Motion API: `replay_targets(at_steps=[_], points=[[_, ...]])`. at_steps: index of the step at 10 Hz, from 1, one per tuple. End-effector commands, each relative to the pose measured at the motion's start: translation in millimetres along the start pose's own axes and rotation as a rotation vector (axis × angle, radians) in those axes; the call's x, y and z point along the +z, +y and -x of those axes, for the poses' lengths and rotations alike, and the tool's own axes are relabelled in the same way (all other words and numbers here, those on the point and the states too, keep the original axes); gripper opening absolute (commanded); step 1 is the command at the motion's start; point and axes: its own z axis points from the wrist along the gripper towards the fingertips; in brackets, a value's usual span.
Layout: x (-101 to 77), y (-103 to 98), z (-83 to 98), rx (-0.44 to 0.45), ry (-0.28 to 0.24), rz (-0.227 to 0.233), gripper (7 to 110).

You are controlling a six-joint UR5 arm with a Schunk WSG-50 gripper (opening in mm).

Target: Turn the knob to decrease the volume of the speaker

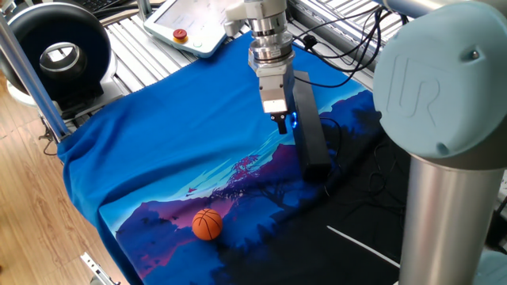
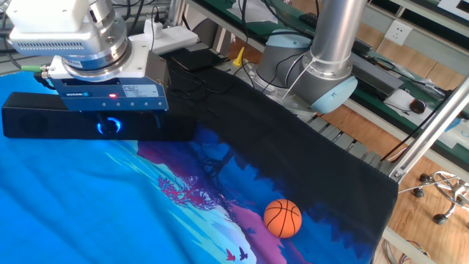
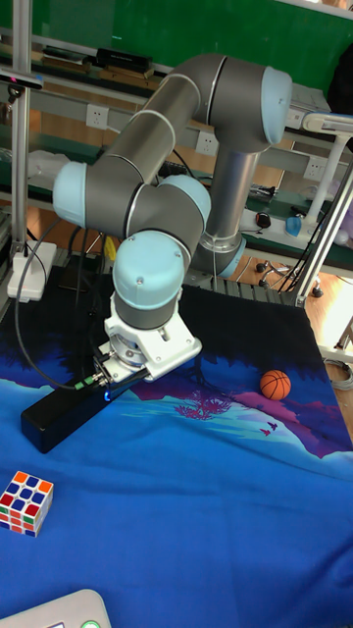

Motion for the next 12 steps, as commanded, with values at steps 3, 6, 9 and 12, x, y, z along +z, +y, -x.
replay_targets(at_steps=[3,6,9,12], points=[[-0.6,0.6,0.1,-0.007,0.001,0.010,66],[1.7,1.1,5.8,-0.013,-0.010,0.017,66],[4.3,-0.8,9.1,-0.012,-0.012,0.014,66],[4.6,-2.7,6.0,-0.003,0.001,0.008,66]])
